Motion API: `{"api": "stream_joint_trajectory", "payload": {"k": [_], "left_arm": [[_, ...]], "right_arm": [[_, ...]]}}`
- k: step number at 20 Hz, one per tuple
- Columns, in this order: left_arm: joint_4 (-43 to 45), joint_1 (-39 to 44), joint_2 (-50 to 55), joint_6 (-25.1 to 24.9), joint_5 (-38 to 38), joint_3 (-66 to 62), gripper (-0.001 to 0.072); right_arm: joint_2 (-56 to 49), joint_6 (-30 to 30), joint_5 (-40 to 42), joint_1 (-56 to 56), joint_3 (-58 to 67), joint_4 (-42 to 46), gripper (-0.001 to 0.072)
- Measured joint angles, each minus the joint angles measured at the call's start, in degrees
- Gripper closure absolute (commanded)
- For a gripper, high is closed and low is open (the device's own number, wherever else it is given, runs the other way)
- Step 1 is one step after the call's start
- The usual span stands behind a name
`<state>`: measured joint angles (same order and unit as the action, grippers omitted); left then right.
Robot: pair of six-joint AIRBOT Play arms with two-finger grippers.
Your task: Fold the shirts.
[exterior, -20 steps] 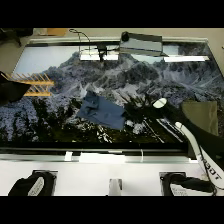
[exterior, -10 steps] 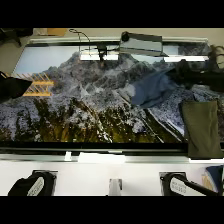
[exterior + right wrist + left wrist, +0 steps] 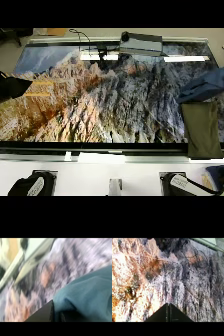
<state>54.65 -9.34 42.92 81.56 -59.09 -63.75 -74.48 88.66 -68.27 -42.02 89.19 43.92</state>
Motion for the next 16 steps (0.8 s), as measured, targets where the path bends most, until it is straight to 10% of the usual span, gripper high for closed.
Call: {"api": "stream_joint_trajectory", "payload": {"k": [16], "left_arm": [[-0.2,0.0,0.0,0.0,0.0,0.0,0.0668]], "right_arm": [[5.4,6.7,-27.9,-11.3,-13.7,39.3,0.0686]]}}
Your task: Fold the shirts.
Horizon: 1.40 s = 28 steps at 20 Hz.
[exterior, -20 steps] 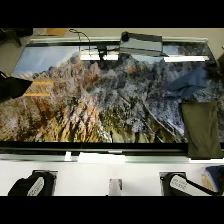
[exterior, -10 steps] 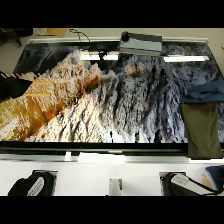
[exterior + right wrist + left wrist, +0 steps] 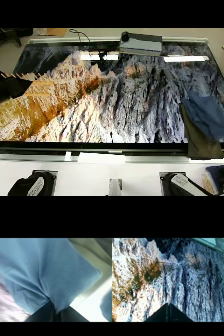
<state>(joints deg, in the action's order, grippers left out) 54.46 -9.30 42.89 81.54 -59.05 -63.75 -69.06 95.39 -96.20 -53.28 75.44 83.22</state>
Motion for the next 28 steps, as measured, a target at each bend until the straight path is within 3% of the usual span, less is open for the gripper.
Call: {"api": "stream_joint_trajectory", "payload": {"k": [3,4,6,7,13,15,18,19,21,24,28], "left_arm": [[0.0,0.0,0.0,0.0,0.1,0.0,0.0668],[0.0,0.0,0.0,0.0,0.1,0.0,0.0668],[0.0,0.0,0.0,0.0,0.2,0.0,0.0668],[0.0,0.0,0.0,0.0,0.2,0.0,0.0669],[2.9,2.7,1.9,0.0,1.8,-2.2,0.0672],[10.4,6.7,6.0,1.2,0.5,-6.6,0.0672],[29.6,15.5,17.6,4.2,-8.0,-16.8,0.0668],[36.0,18.5,22.2,4.9,-11.7,-20.1,0.0584],[43.5,22.9,29.5,5.8,-17.2,-24.2,-0.0013],[42.1,26.1,35.9,7.6,-21.7,-25.6,-0.0013],[36.9,26.5,37.4,11.8,-19.4,-23.7,-0.0013]], "right_arm": [[2.4,0.2,0.9,0.0,-7.1,3.9,0.0685],[2.9,0.3,1.6,0.0,-9.1,4.7,0.0648],[3.5,0.4,2.2,-0.1,-11.8,6.0,0.0112],[3.7,0.4,3.0,-0.1,-12.7,6.4,0.0041],[4.2,-2.4,8.9,1.1,-6.8,3.5,0.005],[4.2,-4.1,13.5,5.2,-0.8,1.4,0.005],[4.1,-4.3,22.9,18.4,7.4,0.1,0.005],[3.7,-3.6,24.7,23.2,8.7,0.8,0.0049],[1.2,-0.4,24.5,33.5,10.5,4.3,0.0049],[-5.5,2.4,17.6,43.3,11.7,3.0,0.0049],[-10.7,3.2,13.4,47.6,12.3,-4.1,0.0048]]}}
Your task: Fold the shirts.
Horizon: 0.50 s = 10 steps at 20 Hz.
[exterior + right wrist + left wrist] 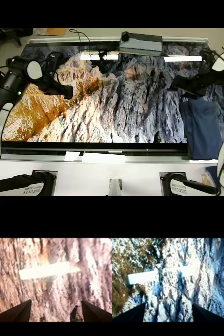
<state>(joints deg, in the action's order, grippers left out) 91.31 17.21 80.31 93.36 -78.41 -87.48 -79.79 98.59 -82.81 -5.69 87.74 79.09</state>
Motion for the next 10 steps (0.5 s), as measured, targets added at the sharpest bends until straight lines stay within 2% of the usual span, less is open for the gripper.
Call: {"api": "stream_joint_trajectory", "payload": {"k": [4,10], "left_arm": [[1.0,-0.1,0.4,2.3,0.9,0.4,-0.0013],[1.7,-0.1,0.8,3.2,1.3,0.6,-0.0013]], "right_arm": [[-1.5,0.4,-1.7,1.3,0.2,-2.8,0.0048],[-1.9,0.6,-2.2,1.7,0.2,-3.9,0.0048]]}}
